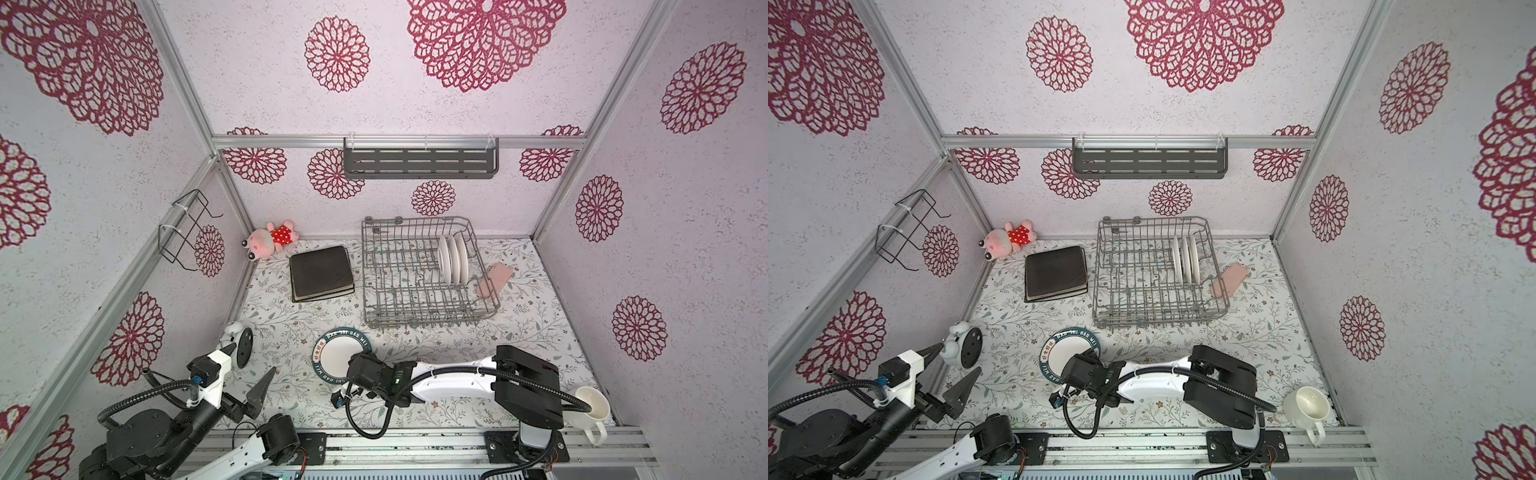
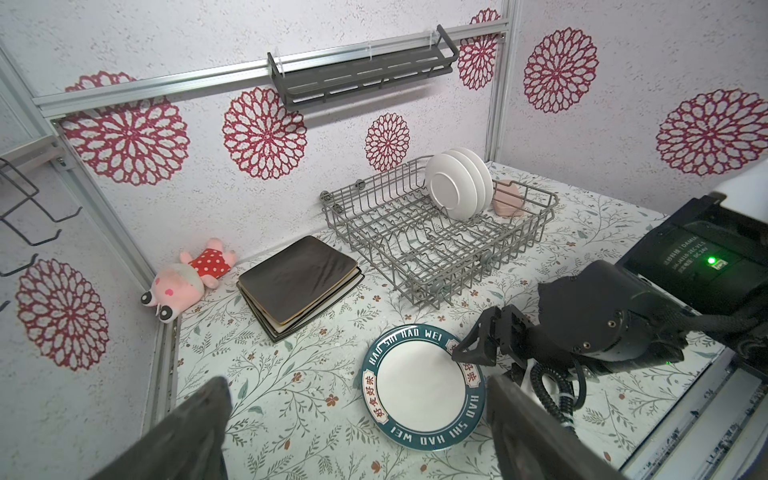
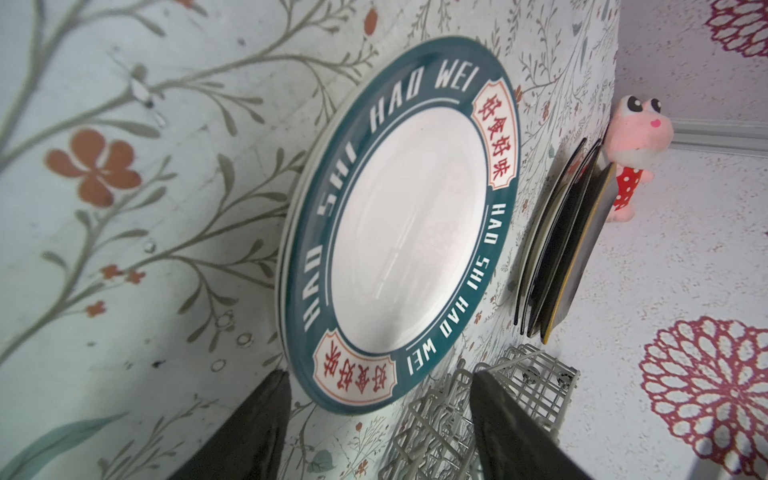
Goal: Unload the plates from the dish rack
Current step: 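Set the green-rimmed plate flat on the first plate and open the right gripper, then raise the right gripper and move it back over the dish rack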
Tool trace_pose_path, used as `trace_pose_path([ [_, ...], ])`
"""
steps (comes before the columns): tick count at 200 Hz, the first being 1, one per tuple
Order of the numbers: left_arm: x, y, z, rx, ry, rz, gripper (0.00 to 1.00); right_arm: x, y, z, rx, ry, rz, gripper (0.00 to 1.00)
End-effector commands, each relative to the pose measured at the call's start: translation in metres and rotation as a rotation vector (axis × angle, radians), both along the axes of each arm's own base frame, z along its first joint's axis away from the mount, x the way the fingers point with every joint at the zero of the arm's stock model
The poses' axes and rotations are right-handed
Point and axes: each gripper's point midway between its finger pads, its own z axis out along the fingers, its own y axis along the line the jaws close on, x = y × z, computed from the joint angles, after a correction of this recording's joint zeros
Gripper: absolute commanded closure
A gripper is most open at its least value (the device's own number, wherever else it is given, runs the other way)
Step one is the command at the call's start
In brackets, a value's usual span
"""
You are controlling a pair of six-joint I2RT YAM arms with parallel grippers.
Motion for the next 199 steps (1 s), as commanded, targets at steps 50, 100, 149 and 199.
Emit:
trace_pose_path([
  [50, 0.000, 0.003, -0.002, 0.005, -0.011, 0.001, 0.03, 0.008, 0.004, 0.049, 0.117, 0.027, -0.053, 0.24],
  [100, 0.001, 0.000, -0.004, 0.017, -0.006, -0.002, 0.03, 0.026, -0.002, 0.098, 0.293, 0.086, -0.162, 0.21],
  [149, 0.002, -0.001, -0.005, 0.028, -0.002, -0.003, 0.03, 0.070, -0.034, 0.147, 0.539, 0.195, -0.366, 0.21],
  [199, 0.003, -0.005, -0.006, 0.032, 0.000, -0.004, 0.03, 0.124, -0.089, 0.201, 0.818, 0.270, -0.590, 0.20],
])
